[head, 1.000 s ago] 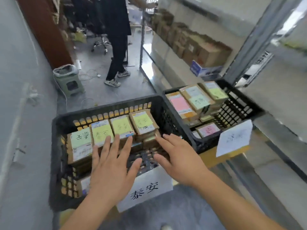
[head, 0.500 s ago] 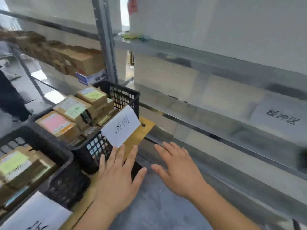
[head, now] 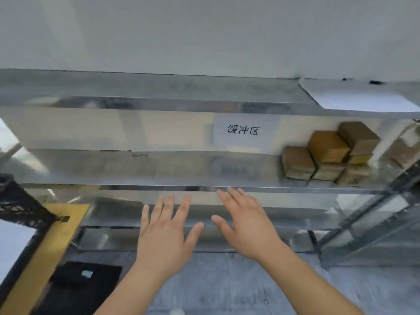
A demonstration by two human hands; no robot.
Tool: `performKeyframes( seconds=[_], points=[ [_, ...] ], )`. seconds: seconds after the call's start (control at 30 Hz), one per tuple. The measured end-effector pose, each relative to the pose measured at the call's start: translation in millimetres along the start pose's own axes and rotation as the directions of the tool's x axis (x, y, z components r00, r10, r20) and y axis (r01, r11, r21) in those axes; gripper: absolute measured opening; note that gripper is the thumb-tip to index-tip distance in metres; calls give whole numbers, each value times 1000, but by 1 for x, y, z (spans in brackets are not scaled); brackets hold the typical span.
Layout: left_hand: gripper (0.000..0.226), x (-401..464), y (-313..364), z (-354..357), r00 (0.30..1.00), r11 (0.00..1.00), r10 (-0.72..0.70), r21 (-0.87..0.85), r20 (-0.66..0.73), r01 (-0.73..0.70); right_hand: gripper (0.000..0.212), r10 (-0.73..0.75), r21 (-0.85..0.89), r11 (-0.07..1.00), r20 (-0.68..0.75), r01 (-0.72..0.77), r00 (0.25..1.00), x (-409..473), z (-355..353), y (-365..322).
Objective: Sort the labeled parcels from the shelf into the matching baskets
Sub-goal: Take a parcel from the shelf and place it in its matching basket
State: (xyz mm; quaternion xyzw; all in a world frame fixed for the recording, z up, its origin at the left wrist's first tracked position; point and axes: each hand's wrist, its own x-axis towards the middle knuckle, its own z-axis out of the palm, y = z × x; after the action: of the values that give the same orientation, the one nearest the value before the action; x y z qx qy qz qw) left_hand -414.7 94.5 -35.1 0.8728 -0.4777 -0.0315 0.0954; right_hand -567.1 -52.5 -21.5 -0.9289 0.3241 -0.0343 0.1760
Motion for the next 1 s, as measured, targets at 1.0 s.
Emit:
performKeyframes(
  seconds=[1.0],
  points=[
    [75, 309, 388, 106, 803, 821, 571, -89, 173, -564, 74, 689, 347, 720, -254, -601, 679, 50, -140, 433]
  ],
)
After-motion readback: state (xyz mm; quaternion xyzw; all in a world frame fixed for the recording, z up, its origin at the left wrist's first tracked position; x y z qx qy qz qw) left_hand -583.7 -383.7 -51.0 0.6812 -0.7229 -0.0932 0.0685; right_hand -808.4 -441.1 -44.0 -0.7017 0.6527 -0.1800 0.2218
